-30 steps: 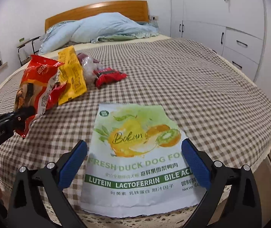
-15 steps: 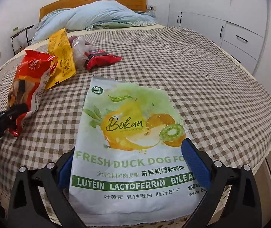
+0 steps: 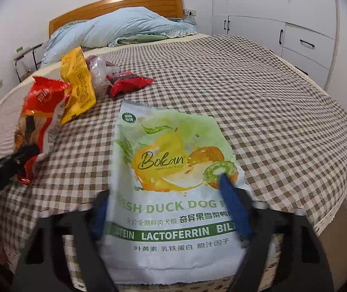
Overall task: Collect trash
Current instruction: 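Grasp the red-orange snack bag with left while right grasps the dog food packet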
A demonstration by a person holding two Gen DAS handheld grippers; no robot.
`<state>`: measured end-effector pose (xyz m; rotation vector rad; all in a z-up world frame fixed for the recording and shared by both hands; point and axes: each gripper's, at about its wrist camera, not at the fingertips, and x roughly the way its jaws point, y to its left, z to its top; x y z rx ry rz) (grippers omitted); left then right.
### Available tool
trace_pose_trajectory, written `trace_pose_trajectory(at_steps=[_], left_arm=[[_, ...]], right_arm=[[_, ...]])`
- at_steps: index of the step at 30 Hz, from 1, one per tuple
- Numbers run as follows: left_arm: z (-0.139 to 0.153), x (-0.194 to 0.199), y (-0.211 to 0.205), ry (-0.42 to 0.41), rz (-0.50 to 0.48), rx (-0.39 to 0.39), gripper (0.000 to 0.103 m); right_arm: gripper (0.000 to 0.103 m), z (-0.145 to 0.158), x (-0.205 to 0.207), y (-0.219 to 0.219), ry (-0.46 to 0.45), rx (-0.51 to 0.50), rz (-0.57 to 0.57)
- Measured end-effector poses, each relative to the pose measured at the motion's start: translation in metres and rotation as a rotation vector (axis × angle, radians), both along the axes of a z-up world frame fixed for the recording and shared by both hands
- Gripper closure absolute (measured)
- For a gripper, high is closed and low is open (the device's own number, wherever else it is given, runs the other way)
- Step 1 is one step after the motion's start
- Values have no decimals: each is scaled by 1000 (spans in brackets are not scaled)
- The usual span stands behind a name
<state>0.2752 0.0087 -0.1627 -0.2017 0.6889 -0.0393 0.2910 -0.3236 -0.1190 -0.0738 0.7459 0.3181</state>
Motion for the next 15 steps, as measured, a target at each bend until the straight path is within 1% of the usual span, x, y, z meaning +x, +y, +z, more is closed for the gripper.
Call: trace_pose_trajectory(at_steps=[2,4,5,6,7,8,10,11,15], left_arm=[[0,0,0,1,0,1,96],[0,0,1,0,0,2,96],[0,0,1,1,0,0,96],[0,0,1,1,0,0,96],[0,0,0,0,0,0,96],[0,0,0,1,0,1,96],[0,0,0,1,0,0,96],[0,0,0,0,0,0,96],[0,0,1,1,1,-4,96]], right_arm=[[45,1,2,-6,13,33,13],[56,1,4,-11,26,75,29],[76,1,5,-15,43,119,48],[79,0,7,-18,63,158,55],[85,0,8,-18,70,167,59],[95,-1,9,-18,82,180,69],[97,-1,8,-19,89,200,73],[101,-1,7,-18,85,200,74],[101,6,0,-18,29,178,63]])
